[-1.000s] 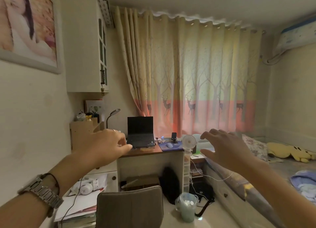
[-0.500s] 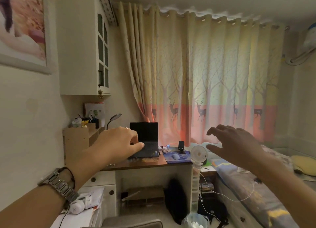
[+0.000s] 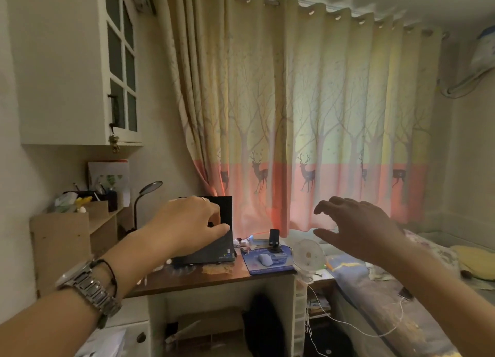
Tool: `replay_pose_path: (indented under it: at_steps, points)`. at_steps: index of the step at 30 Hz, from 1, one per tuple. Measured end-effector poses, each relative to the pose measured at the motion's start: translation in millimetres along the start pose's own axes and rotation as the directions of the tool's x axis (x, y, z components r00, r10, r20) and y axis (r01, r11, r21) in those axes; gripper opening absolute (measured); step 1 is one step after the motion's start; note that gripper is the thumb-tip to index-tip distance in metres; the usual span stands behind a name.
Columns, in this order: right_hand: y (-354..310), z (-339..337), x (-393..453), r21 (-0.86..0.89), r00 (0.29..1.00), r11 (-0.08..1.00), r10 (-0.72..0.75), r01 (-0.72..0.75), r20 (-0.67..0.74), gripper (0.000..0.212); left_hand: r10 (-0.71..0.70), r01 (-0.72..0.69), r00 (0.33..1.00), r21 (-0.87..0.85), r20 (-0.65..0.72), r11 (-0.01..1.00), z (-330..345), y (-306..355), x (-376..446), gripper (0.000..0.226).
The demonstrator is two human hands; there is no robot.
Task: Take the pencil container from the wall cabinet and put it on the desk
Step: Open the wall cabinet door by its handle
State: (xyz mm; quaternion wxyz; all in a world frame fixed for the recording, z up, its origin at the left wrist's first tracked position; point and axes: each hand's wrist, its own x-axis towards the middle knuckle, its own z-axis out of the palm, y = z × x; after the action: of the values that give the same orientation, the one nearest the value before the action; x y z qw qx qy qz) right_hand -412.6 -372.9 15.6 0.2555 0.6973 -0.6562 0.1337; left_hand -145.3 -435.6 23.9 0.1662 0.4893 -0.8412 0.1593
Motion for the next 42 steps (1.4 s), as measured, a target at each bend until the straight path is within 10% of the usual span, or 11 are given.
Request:
replay_pose_path:
  at_steps: [42]
  points:
    - [167.6,336.8,457.3,0.216,0.902,0.881,-0.381,0.421,-0.203,0.044,-0.351,0.347,0.936,0.141,0.002,0.927,227.5,-62.2,437.0,0.037]
